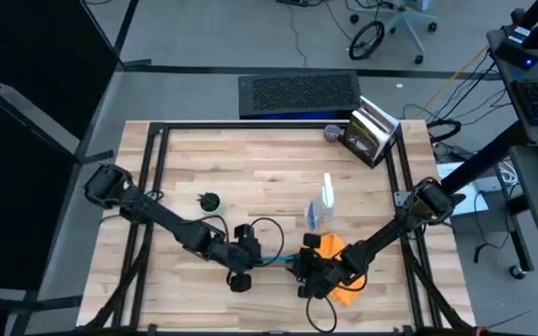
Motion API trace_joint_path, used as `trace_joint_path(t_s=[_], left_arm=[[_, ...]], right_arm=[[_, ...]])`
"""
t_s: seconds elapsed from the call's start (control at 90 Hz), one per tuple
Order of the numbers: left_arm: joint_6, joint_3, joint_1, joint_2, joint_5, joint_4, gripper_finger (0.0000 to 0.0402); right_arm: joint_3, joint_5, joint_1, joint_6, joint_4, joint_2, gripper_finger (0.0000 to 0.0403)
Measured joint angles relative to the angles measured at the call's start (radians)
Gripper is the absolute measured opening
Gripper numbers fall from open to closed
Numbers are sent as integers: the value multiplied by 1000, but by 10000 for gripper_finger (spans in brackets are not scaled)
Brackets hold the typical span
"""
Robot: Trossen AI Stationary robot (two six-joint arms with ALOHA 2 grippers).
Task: Apply microfiber cloth
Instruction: Spray the back of tablet using the spray bottle
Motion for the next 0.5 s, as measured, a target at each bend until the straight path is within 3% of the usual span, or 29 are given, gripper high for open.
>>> trace_joint_path(t_s=[0.122, 0.311, 0.4, 0.5], left_arm=[[0, -1, -11, -20, -12, -17, 7], [6, -2, -41, -93, -53, -39, 6], [31, -2, -63, -140, -68, -34, 6], [56, -1, -82, -196, -92, -17, 6]], right_arm=[[0, -82, 1, 1, -81, -69, 204], [0, -166, 17, 133, -307, -255, 235], [0, -148, 52, 142, -352, -317, 239], [0, -39, 104, 134, -353, -344, 238]])
